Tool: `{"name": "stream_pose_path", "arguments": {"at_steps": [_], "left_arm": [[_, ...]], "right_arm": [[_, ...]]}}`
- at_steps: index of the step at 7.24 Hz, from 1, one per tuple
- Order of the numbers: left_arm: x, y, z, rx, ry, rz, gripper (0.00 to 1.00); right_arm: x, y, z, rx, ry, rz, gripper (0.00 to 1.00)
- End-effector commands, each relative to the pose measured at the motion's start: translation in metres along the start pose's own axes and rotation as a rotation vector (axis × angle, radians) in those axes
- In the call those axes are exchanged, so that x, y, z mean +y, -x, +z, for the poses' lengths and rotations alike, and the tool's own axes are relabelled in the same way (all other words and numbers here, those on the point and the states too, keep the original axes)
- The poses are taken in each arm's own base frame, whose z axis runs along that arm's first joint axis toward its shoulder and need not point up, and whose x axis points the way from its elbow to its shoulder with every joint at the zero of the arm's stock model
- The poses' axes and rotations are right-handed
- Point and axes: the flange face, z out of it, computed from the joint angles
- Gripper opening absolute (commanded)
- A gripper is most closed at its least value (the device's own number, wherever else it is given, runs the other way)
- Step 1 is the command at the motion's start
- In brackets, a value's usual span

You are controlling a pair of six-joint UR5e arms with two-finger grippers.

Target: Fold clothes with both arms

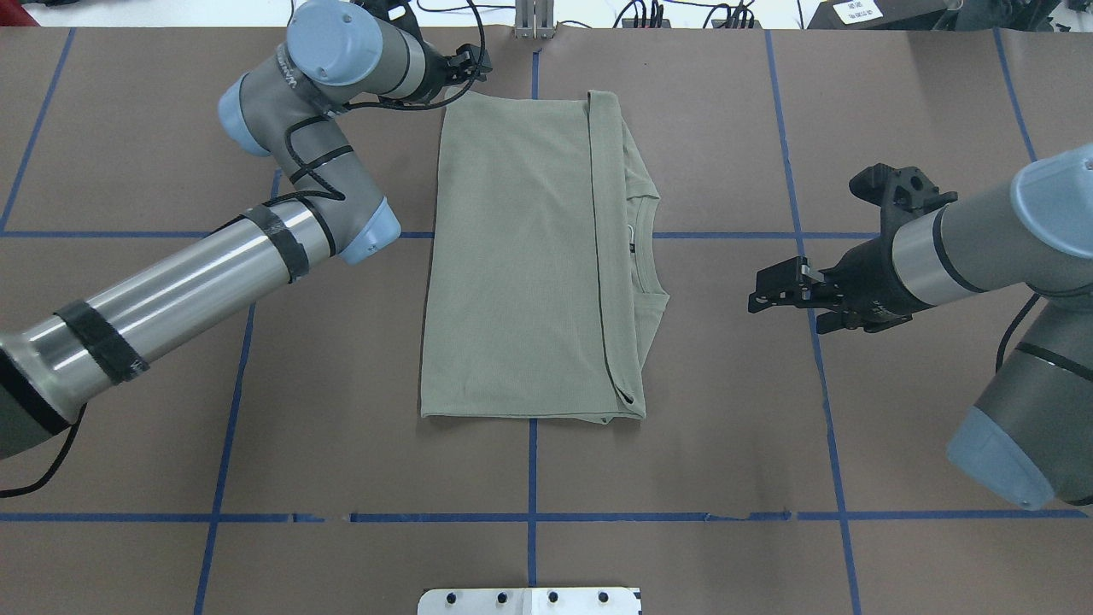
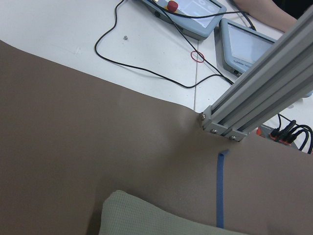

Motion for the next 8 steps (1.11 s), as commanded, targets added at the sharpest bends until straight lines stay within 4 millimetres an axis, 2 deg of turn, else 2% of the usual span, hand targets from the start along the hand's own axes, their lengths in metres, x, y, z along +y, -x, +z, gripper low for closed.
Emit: {"name": "stream_pose_path", "arguments": {"at_steps": [1,3,4,5,6,7,8], "left_arm": [[0.023,0.045,-0.046,0.007,0.095,0.031,1.0],[0.044,0.072,-0.109,-0.012,0.115,0.053,1.0],[0.056,0.081,-0.147,-0.029,0.125,0.049,1.0],[0.063,0.069,-0.175,-0.021,0.128,0.053,1.0],[0.069,0.058,-0.186,-0.02,0.136,0.057,1.0],[0.075,0.055,-0.186,-0.016,0.142,0.06,1.0],[0.077,0.056,-0.185,-0.017,0.145,0.063,1.0]], "right_arm": [[0.0,0.017,0.033,0.027,-0.024,-0.047,1.0],[-0.011,0.054,0.061,0.149,-0.002,-0.147,1.0],[0.001,0.088,0.079,0.227,-0.019,-0.219,1.0],[0.007,0.124,0.1,0.277,-0.03,-0.241,1.0],[0.011,0.144,0.12,0.288,-0.018,-0.251,1.0],[0.022,0.152,0.143,0.308,0.005,-0.268,1.0],[0.045,0.155,0.163,0.325,0.026,-0.315,1.0]]}}
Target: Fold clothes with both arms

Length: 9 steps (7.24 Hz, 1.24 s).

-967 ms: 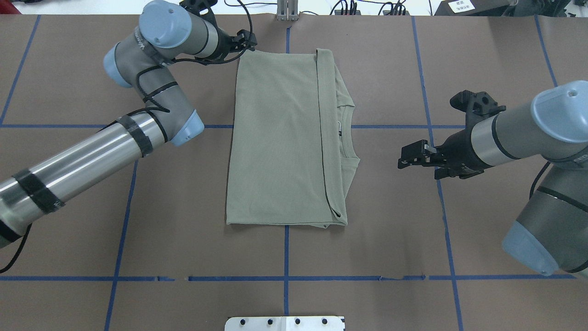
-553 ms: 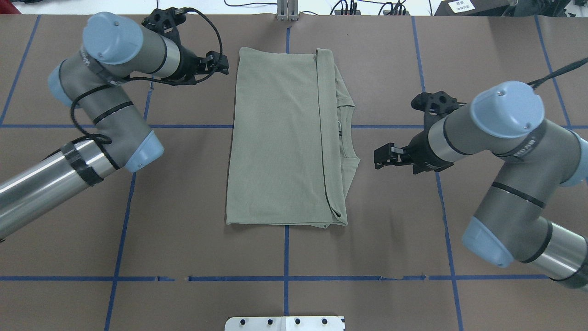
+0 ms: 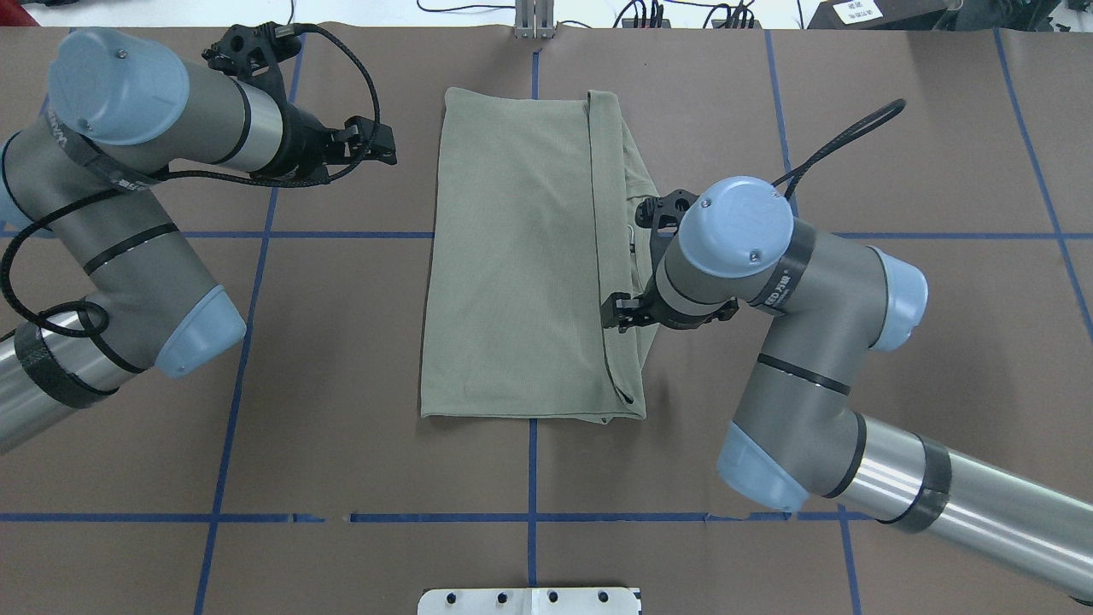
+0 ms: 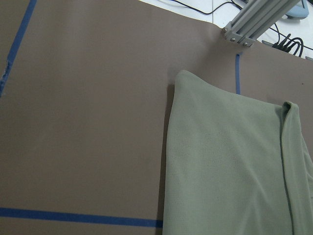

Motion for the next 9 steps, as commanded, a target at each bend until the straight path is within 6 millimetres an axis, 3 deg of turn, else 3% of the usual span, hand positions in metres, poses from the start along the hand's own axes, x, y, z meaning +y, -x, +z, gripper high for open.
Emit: {"name": "stream_pose_path", "arguments": {"at_steps": [1,6,9], "left_arm": [[0.005,0.001,0.0,-0.003,0.007,0.002,1.0],[0.007,0.0,0.002,0.003,0.011,0.004,1.0],[0.008,-0.003,0.004,0.009,0.012,0.008,1.0]], "right_arm": [[0.027,0.024,0.03,0.031,0.033,-0.08,1.0],[0.036,0.019,0.055,0.065,0.076,-0.118,1.0],[0.038,0.014,0.053,0.1,0.104,-0.133,1.0]]}}
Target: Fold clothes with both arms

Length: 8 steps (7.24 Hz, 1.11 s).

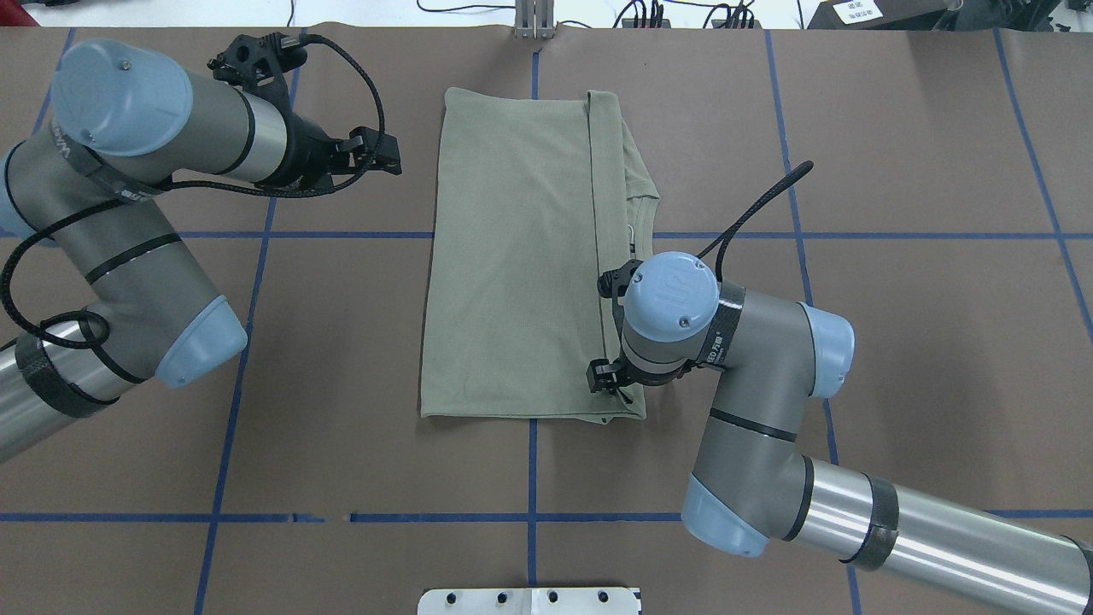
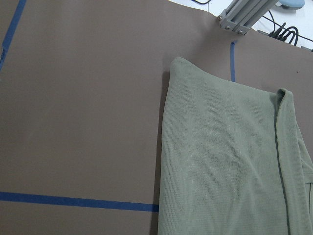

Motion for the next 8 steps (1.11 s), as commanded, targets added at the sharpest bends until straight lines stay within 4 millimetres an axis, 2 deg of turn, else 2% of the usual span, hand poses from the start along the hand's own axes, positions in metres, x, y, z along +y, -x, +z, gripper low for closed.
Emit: {"name": "stream_pose_path", "arguments": {"at_steps": [1,3,5,6,8], "left_arm": [[0.0,-0.002,0.001,0.002,0.001,0.001,1.0],[0.0,-0.004,-0.001,0.006,0.0,0.003,1.0],[0.001,-0.006,-0.003,0.012,-0.001,0.005,1.0],[0.002,-0.008,-0.005,0.018,0.005,0.005,1.0],[0.004,-0.008,-0.004,0.025,0.03,0.006,1.0]], "right_arm": [[0.002,-0.006,-0.002,0.03,0.019,-0.005,1.0],[0.003,-0.025,0.005,0.055,0.028,0.007,1.0],[0.016,-0.067,-0.001,0.066,0.021,-0.031,1.0],[0.016,-0.074,-0.003,0.068,0.018,-0.026,1.0],[0.008,-0.057,-0.014,0.045,-0.005,-0.035,1.0]]}}
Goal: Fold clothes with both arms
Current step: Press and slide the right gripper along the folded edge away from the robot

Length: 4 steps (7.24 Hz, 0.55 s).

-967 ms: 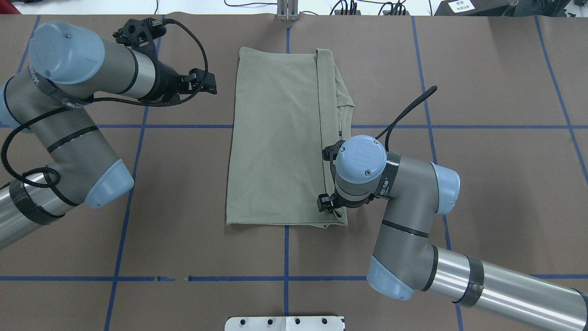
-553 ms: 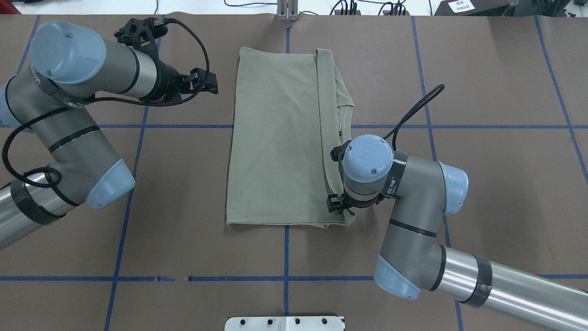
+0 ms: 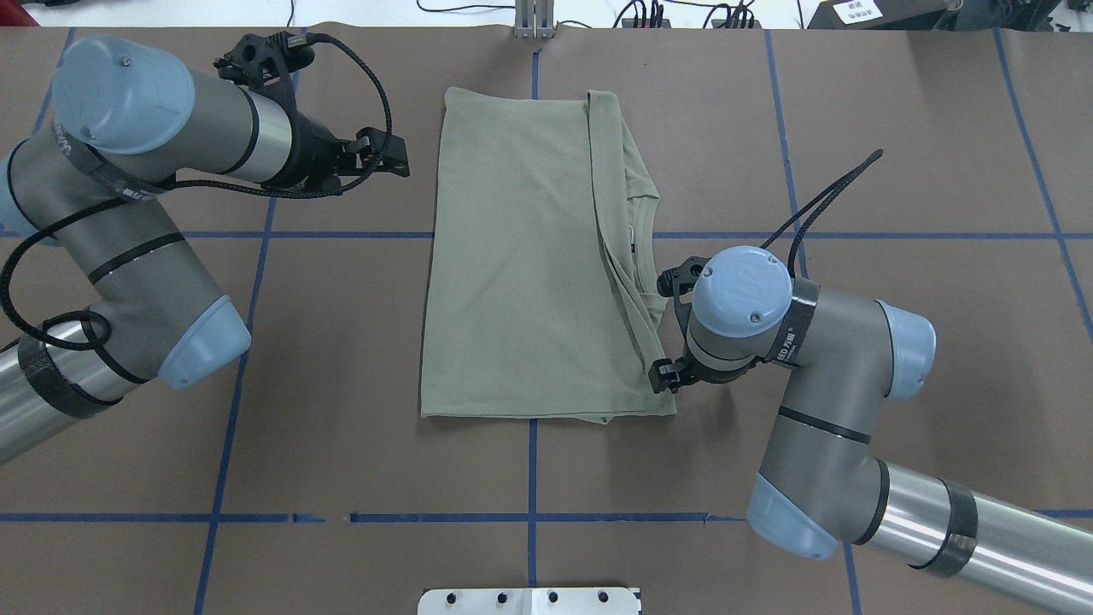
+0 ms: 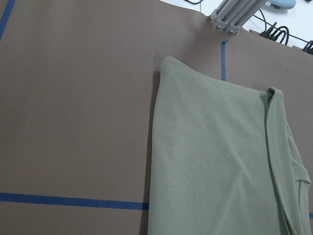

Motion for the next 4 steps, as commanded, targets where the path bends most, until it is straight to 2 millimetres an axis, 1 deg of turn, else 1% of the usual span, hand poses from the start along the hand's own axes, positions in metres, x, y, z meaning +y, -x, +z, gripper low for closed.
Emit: {"name": "stream_pose_path", "arguments": {"at_steps": [1,2,3,4], "left_arm": [[0.0,0.001,0.003,-0.002,0.01,-0.001,1.0],[0.0,0.002,0.004,-0.002,0.01,0.001,1.0],[0.0,0.002,0.004,-0.002,0.01,0.001,1.0],[0.0,0.003,0.005,-0.005,0.011,0.0,1.0]], "right_arm": [[-0.02,0.015,-0.022,-0.028,-0.039,0.002,1.0],[-0.042,0.028,-0.026,-0.032,-0.055,0.006,1.0],[-0.072,0.045,-0.03,-0.027,-0.068,0.002,1.0],[-0.092,0.046,-0.032,-0.013,-0.073,-0.008,1.0]]}}
